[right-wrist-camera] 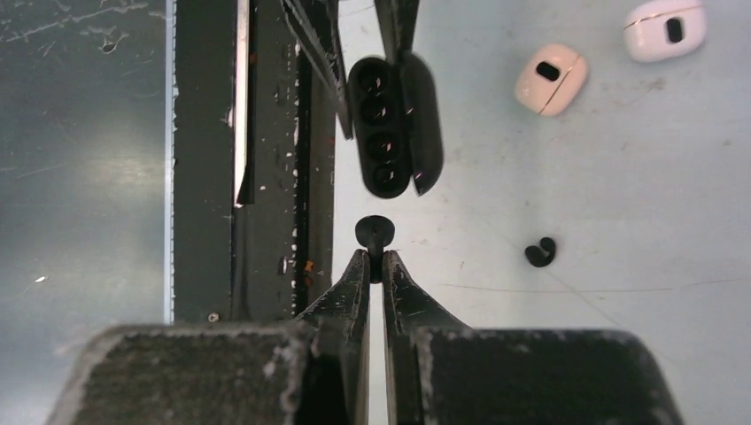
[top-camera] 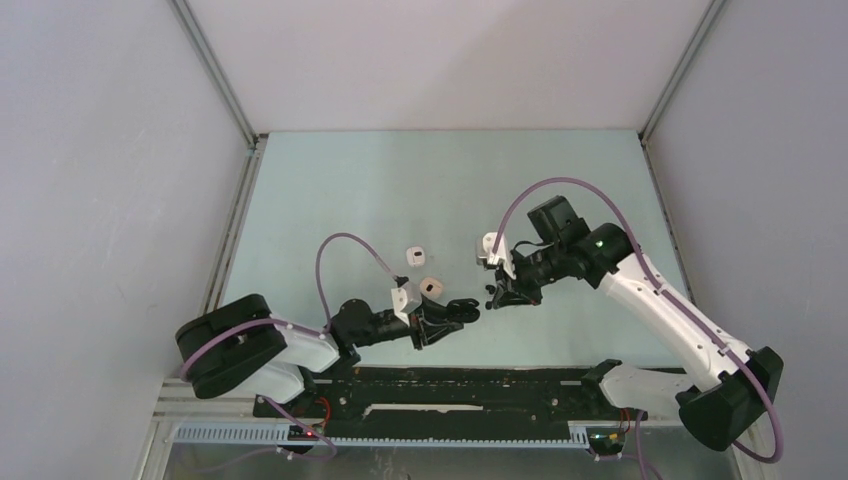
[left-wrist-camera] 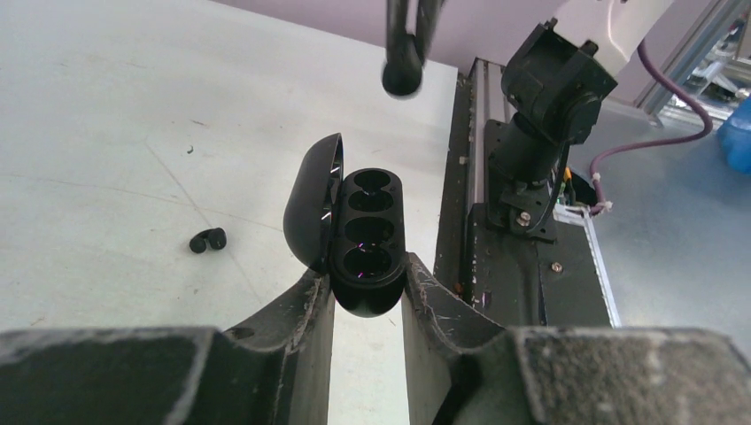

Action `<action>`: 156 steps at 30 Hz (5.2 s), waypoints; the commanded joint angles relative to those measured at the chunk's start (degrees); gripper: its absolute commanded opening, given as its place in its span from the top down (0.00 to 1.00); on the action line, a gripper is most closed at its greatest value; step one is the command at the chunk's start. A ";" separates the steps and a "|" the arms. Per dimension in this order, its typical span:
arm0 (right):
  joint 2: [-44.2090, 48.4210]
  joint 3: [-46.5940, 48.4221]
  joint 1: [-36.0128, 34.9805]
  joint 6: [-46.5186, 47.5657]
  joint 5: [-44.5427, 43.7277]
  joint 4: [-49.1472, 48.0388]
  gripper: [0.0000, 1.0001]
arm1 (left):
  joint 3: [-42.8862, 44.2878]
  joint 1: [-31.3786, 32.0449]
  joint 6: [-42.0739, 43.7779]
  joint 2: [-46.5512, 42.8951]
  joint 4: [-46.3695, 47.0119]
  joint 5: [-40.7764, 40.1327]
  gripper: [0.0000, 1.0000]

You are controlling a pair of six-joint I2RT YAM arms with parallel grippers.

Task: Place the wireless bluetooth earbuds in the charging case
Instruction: Insert the right earbud into the right side groove of the charging case, then pick up the left earbud from the center of the board.

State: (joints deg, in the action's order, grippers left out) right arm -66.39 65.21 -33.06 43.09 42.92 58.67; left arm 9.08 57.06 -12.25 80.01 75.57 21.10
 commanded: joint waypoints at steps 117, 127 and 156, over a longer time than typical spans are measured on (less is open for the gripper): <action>-43.10 5.81 12.52 -29.47 -13.05 -17.38 0.73 | -0.58 -2.21 -2.08 -1.21 4.13 1.21 1.00; -43.65 5.92 10.63 -28.93 -14.37 -16.94 0.71 | -0.45 -2.22 -2.08 -1.43 3.33 1.28 1.00; -19.81 6.60 7.12 -11.38 -17.56 -7.92 1.00 | 0.43 -2.26 -1.98 -1.65 0.91 1.70 1.00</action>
State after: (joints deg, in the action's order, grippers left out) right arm -98.02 69.49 -23.70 22.37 30.11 46.63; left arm 7.81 55.09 -15.42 79.81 75.50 22.68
